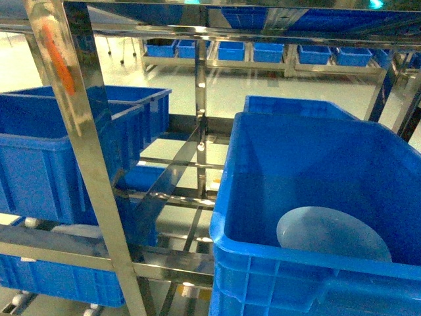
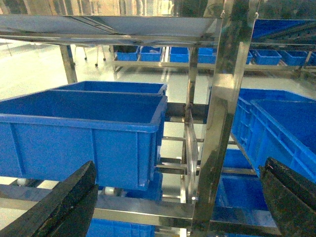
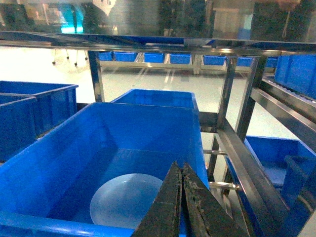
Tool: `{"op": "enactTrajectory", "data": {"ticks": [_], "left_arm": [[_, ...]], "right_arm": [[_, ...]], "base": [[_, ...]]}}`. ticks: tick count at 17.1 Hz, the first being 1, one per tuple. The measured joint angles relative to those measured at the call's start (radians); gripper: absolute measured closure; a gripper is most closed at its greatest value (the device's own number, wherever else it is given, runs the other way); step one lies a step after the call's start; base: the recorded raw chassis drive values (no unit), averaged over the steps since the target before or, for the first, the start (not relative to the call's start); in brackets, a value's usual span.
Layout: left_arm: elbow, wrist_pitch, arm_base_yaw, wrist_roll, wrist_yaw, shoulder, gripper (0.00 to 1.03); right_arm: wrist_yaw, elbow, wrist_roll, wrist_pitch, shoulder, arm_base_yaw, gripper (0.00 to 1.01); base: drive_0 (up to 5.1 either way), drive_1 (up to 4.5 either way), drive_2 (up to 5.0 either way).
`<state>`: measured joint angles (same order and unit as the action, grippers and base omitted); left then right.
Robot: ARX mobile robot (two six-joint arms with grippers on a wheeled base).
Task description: Place blue tray on left shelf second layer neatly
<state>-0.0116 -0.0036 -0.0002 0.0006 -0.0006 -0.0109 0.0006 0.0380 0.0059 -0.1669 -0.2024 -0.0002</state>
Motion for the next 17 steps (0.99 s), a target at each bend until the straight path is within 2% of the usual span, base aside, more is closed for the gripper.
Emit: {"op": "enactTrajectory", "data": {"ticks": [2,6,7,10,14,15,17], "left_arm": [[0.000,0.000,0.000,0.000,0.000,0.000,0.05],[0.000,0.000,0.000,0.000,0.000,0.000,0.05],[0.000,0.001,0.000,0.000,0.000,0.000,0.05],[0.000,-0.001,0.000,0.000,-0.002,0.000,0.05],[0.000,0.000,0.000,0.000,0.000,0.000,0.05],[0.000,0.000,0.000,0.000,0.000,0.000,0.05],[0.000,0.000,0.000,0.000,0.000,0.000,0.05]], "right_arm": [[0.000,-0.024,0.000,-0.026,0.016,0.000,0.99],[0.000,-0.025,0.000,0.013,0.039,0.000,0.99],[0.000,-0.022,0.000,0.079,0.085,0.000,0.99],[0.000,-0.025,0.000,0.178,0.186,0.000,0.99],[0.000,-0.025,-0.001,0.172,0.197,0.000,0.99],[0.000,-0.025,-0.001,0.173,0.197,0.000,0.92],[0.000,-0.025,-0.001,0.171,0.197,0.000,0.70]], "base": [[0.0,0.00,0.0],[0.0,0.00,0.0],[0.0,0.00,0.0],[0.0,0.00,0.0],[0.0,0.00,0.0],[0.0,0.00,0.0],[0.0,0.00,0.0]]}}
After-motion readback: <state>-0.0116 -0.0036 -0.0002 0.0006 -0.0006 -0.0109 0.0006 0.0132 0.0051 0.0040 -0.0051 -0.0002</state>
